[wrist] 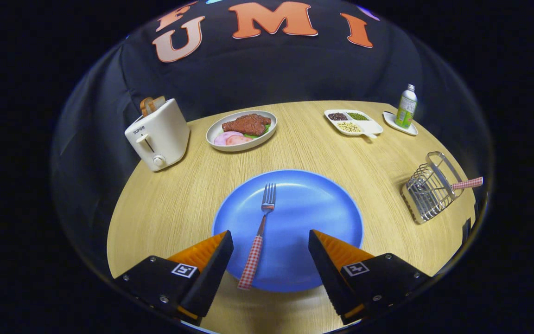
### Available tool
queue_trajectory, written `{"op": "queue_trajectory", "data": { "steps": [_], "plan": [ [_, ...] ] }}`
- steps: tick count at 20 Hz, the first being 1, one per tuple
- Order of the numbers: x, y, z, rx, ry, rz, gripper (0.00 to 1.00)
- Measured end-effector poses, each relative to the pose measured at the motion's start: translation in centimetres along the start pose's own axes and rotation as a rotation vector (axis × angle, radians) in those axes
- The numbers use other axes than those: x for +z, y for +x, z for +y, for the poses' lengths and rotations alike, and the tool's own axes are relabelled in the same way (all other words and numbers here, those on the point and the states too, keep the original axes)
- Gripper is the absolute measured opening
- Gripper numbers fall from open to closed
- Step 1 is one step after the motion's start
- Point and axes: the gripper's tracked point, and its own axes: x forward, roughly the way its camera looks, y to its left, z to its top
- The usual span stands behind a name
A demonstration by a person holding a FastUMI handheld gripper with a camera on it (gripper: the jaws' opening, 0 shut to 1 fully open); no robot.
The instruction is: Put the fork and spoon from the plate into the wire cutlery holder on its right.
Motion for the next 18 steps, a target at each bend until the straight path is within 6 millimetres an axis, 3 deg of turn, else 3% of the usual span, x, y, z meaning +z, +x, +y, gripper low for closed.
{"op": "queue_trajectory", "data": {
  "steps": [2, 9, 13, 18],
  "plan": [
    [-0.4, 0.7, 0.3, -0.01, -0.006, -0.009, 0.91],
    [-2.4, 2.0, 1.2, -0.012, 0.015, 0.01, 0.43],
    [-2.2, 1.7, 0.8, -0.013, 0.034, -0.001, 0.18],
    [-1.2, 0.7, 0.3, 0.034, 0.048, 0.0, 0.08]
  ]
}}
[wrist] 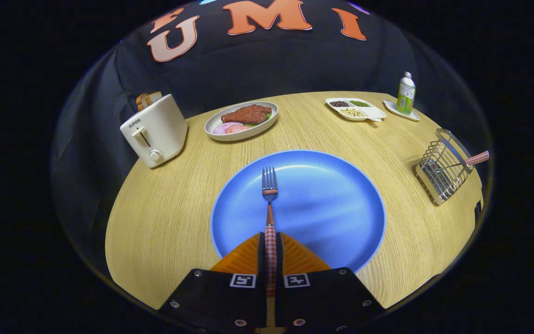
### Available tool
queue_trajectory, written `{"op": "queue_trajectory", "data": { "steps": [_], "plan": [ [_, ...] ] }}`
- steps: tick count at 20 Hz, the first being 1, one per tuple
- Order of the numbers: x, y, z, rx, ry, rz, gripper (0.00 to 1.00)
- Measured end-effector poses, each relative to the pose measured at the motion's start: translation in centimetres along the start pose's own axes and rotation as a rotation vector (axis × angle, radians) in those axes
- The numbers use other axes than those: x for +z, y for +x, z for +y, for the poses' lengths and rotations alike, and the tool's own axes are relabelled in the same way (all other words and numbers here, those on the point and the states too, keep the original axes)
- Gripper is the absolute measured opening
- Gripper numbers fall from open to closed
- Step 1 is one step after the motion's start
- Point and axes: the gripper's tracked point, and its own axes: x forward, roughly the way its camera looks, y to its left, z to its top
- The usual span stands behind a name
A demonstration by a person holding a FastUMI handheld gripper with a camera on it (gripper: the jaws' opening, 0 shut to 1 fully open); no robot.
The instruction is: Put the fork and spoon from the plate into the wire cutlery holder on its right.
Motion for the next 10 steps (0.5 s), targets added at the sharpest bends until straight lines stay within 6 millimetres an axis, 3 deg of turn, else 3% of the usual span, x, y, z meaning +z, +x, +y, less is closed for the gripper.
{"op": "queue_trajectory", "data": {
  "steps": [5, 10],
  "plan": [
    [3.1, -3.3, -3.6, 0.041, -0.074, 0.013, 0.08],
    [6.9, -7.4, -10.3, 0.017, -0.152, 0.059, 0.08]
  ]
}}
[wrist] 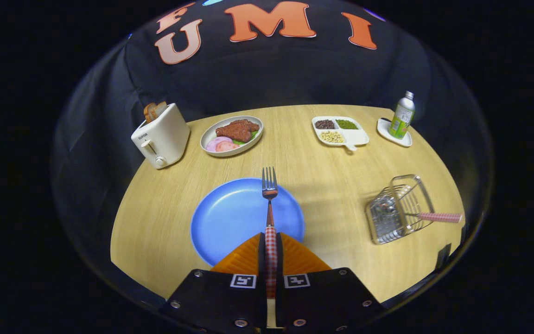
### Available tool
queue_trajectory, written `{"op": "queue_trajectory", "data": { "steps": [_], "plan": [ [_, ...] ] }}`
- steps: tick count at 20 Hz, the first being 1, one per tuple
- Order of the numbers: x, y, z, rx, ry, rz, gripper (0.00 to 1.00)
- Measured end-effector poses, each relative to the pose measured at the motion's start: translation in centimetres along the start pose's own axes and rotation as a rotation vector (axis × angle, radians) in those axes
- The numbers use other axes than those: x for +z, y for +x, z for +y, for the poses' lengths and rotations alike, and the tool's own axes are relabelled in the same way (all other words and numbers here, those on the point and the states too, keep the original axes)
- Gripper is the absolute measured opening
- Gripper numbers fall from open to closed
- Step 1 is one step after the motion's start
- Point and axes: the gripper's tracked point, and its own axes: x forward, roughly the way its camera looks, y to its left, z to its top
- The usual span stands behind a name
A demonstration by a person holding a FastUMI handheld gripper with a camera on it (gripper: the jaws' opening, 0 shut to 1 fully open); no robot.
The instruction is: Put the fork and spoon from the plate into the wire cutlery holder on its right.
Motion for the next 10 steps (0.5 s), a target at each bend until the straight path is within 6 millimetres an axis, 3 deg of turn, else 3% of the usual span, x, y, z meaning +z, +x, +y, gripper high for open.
{"op": "queue_trajectory", "data": {
  "steps": [4, 10],
  "plan": [
    [1.4, -3.1, -4.4, 0.022, -0.071, 0.073, 0.08],
    [1.7, -6.0, -11.9, 0.02, -0.192, 0.208, 0.07]
  ]
}}
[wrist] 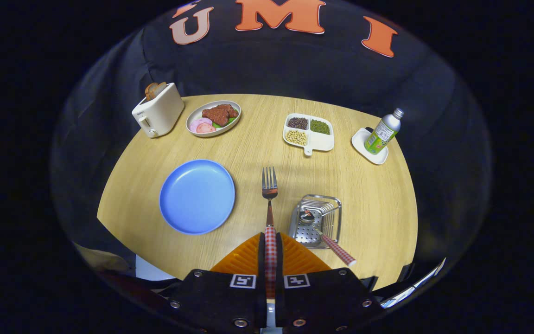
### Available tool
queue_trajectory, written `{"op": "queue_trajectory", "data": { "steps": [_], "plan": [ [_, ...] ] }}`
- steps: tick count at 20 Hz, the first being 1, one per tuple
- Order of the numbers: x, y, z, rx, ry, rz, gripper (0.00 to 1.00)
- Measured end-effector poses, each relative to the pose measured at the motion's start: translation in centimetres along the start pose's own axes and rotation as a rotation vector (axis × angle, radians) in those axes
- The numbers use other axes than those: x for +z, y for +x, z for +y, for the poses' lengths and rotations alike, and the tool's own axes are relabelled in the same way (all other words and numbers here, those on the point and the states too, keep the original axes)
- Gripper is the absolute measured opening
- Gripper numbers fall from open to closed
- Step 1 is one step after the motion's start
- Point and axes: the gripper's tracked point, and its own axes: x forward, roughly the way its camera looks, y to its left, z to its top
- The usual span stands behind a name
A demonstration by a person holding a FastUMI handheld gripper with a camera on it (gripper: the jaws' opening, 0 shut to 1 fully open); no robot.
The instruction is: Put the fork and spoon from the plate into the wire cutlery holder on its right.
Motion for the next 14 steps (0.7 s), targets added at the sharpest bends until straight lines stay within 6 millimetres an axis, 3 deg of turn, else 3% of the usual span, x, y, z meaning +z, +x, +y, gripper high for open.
{"op": "queue_trajectory", "data": {
  "steps": [4, 7, 14],
  "plan": [
    [-1.0, -0.9, -4.5, -0.001, -0.042, 0.077, 0.07],
    [-2.0, -1.1, -6.7, 0.01, -0.087, 0.161, 0.08],
    [-2.9, 0.6, -8.0, 0.055, -0.157, 0.334, 0.07]
  ]
}}
